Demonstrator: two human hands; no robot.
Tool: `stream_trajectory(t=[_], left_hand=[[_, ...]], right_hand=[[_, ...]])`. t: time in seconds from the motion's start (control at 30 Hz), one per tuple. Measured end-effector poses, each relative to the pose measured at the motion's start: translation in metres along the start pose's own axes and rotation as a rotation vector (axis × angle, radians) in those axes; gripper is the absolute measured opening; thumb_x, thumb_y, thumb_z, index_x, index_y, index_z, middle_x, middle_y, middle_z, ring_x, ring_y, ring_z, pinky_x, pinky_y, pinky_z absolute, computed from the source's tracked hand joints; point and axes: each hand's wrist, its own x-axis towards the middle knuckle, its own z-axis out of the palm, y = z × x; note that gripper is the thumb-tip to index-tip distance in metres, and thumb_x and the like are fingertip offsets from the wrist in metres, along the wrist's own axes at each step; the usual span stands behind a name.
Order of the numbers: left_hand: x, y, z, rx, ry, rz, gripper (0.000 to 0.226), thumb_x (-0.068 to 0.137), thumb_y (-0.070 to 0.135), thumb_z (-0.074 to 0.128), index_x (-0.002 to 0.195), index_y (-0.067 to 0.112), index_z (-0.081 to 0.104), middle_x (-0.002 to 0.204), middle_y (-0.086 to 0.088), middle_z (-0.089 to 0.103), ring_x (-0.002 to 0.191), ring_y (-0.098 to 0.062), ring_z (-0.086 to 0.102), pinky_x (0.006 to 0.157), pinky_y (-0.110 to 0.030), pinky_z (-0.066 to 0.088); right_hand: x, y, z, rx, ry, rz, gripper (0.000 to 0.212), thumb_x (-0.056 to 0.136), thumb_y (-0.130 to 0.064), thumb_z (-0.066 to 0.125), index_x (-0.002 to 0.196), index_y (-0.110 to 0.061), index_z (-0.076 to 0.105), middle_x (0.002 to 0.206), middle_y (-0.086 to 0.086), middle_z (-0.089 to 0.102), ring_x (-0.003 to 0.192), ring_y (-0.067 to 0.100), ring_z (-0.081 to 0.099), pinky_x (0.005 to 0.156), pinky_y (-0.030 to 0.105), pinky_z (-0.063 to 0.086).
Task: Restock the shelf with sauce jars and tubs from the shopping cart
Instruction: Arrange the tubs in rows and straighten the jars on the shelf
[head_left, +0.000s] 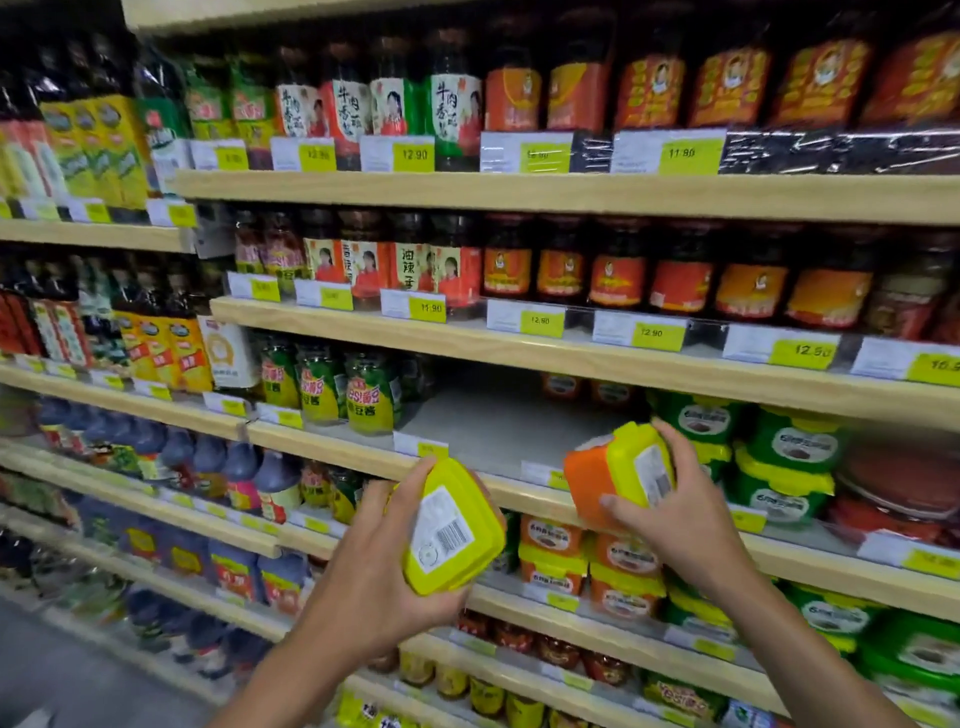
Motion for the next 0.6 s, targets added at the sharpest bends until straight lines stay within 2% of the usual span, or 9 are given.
stream_trajectory(t=[0.13, 0.2, 0.3, 0.47, 0.6], left_hand=[[0.046, -0.014, 0.009, 0.013, 0.015, 0.059, 0.118, 0.067, 0.058, 0.082, 0.154, 0.055, 0.003, 0.121, 0.013, 0.033, 0.108, -0.008, 0.044, 0.079, -0.027, 0.05], [0.062, -0.02, 0.014, 0.017, 0.029, 0.08, 0.117, 0.068, 0.055, 0.083, 0.155, 0.052, 0.005, 0.122, 0.01, 0.034, 0.11, -0.011, 0.044, 0.083, -0.032, 0.051], [0.078, -0.026, 0.02, 0.018, 0.035, 0.08, 0.118, 0.067, 0.054, 0.084, 0.153, 0.055, 0.004, 0.121, 0.009, 0.034, 0.106, -0.009, 0.043, 0.081, -0.03, 0.048], [0.096, -0.033, 0.029, 0.02, 0.015, 0.081, 0.116, 0.069, 0.051, 0.086, 0.154, 0.053, 0.007, 0.122, 0.008, 0.034, 0.104, -0.011, 0.046, 0.075, -0.032, 0.05], [0.104, -0.037, 0.035, -0.007, 0.018, 0.079, 0.115, 0.068, 0.049, 0.086, 0.154, 0.053, 0.009, 0.12, 0.01, 0.035, 0.103, -0.01, 0.049, 0.076, -0.032, 0.052]], right_hand=[[0.042, -0.004, 0.005, -0.009, -0.006, 0.022, 0.107, 0.067, -0.048, 0.087, 0.155, -0.031, 0.028, 0.151, 0.001, 0.046, 0.132, 0.025, 0.05, 0.101, 0.043, 0.048], [0.059, -0.006, 0.011, -0.067, -0.022, 0.034, 0.105, 0.058, -0.062, 0.08, 0.148, -0.026, 0.039, 0.14, 0.0, 0.056, 0.122, 0.024, 0.057, 0.097, 0.044, 0.05], [0.079, -0.009, 0.023, -0.133, -0.008, 0.058, 0.083, 0.067, -0.06, 0.078, 0.133, -0.02, 0.045, 0.126, 0.004, 0.061, 0.114, 0.029, 0.06, 0.091, 0.043, 0.051], [0.102, -0.013, 0.037, -0.33, -0.021, 0.098, 0.073, 0.08, -0.063, 0.065, 0.126, -0.01, 0.046, 0.123, 0.017, 0.06, 0.109, 0.038, 0.06, 0.083, 0.04, 0.05], [0.11, -0.016, 0.057, -0.508, -0.037, 0.1, 0.078, 0.083, -0.069, 0.053, 0.138, -0.015, 0.042, 0.135, 0.017, 0.05, 0.12, 0.038, 0.053, 0.092, 0.042, 0.045]])
